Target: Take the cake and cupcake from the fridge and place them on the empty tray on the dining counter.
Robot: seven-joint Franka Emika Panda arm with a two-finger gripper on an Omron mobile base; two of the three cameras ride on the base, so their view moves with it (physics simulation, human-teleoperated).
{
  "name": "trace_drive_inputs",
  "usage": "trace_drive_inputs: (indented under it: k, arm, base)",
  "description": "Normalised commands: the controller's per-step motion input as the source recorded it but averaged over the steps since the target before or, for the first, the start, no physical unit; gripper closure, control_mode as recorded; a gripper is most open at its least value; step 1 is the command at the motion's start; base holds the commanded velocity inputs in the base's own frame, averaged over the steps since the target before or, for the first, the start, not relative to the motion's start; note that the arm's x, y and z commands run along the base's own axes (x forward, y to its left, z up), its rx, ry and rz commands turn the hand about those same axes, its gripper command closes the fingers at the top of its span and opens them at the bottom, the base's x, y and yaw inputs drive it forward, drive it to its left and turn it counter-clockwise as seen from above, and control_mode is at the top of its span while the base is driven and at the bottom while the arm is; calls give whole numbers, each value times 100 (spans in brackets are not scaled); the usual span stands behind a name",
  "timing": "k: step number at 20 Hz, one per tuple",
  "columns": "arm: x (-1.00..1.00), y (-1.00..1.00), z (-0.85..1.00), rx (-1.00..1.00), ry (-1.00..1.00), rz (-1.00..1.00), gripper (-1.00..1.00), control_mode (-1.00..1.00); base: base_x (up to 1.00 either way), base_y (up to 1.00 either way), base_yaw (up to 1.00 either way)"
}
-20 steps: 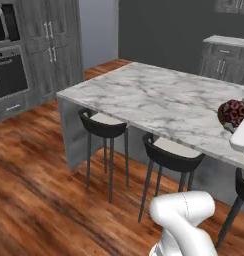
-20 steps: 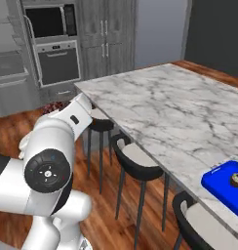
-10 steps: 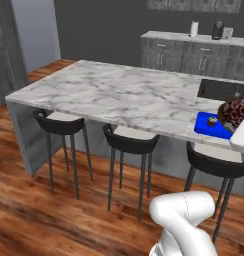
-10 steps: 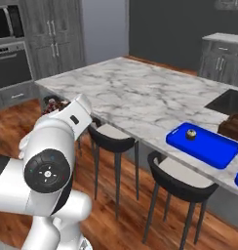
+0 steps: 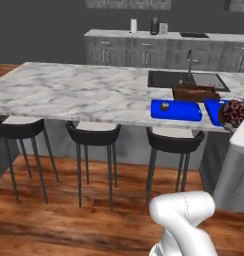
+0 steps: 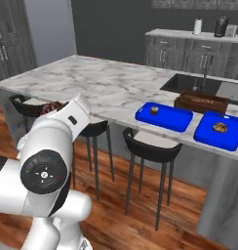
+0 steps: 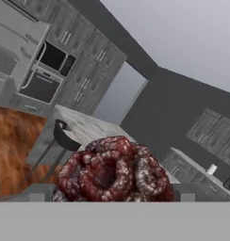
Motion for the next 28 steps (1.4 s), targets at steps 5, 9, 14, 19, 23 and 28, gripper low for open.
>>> trace_drive_inputs:
  k: [5, 9, 14, 19, 23, 28]
  arm:
    - [0, 0, 0, 0, 0, 0, 100, 100]
    - [0, 0, 0, 0, 0, 0, 100, 100]
    - [0, 0, 0, 0, 0, 0, 100, 100]
    - [0, 0, 0, 0, 0, 0, 100, 100]
    - [0, 0, 0, 0, 0, 0, 100, 100]
    - [0, 0, 0, 0, 0, 0, 100, 100]
  base:
    - [-3, -37, -38]
    - [38, -21, -29]
    - [84, -5, -17]
    - [98, -4, -6]
    - [84, -19, -4]
    - [95, -31, 3]
